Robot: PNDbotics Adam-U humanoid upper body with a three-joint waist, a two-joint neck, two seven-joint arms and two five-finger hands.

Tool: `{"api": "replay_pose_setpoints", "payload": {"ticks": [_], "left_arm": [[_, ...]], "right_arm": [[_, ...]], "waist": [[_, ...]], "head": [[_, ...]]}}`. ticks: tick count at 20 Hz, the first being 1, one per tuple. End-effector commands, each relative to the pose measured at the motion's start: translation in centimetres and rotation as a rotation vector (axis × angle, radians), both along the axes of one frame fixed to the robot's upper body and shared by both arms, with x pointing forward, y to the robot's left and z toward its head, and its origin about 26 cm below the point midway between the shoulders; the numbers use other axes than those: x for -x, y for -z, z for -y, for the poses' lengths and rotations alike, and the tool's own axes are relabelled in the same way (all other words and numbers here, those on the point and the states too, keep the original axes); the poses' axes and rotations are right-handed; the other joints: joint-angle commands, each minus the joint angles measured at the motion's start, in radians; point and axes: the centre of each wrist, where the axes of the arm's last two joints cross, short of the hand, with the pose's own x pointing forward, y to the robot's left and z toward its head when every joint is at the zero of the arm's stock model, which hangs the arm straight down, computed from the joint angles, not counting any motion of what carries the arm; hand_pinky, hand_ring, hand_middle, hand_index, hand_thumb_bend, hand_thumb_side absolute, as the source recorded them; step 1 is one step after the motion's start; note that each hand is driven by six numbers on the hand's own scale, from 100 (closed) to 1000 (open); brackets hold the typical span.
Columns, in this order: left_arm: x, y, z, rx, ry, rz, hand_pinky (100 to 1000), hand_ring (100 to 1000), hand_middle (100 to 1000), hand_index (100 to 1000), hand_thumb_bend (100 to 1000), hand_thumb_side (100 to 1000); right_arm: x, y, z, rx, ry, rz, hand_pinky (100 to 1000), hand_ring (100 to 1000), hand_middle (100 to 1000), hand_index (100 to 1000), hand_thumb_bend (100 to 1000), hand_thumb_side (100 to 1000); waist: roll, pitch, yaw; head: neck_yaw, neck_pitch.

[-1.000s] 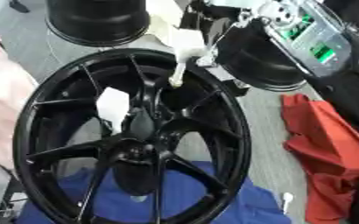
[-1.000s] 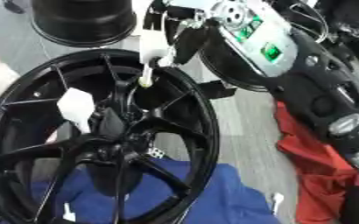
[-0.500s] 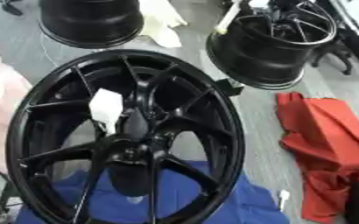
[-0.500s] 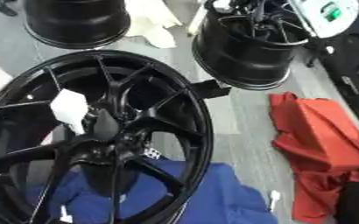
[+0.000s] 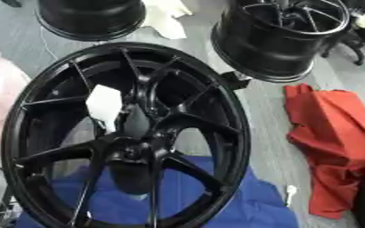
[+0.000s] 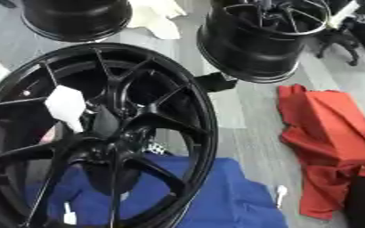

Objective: Pull the pin out of the wheel hub.

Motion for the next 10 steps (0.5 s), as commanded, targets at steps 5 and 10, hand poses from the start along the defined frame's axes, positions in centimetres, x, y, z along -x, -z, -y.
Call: {"api": "replay_pose_setpoints", "payload": {"ticks": [5,10], "left_arm": [[0.3,-0.6,-0.4,-0.018,-0.034,0.052,750,620,617,794,100,634],[0.3,-0.4,-0.4,-0.017,-0.037,0.05,750,619,615,793,100,635]], "right_arm": [[5.8,-2.9,6.3,0.12,0.126,-0.003,787,851,894,880,405,101],[7.3,-1.5,7.1,0.112,0.18,0.036,714,776,846,870,378,100]], "waist": [[0.015,0.012,-0.014],[0.017,0.015,-0.012]], "head": [[0.025,-0.017],[0.032,-0.01]]}}
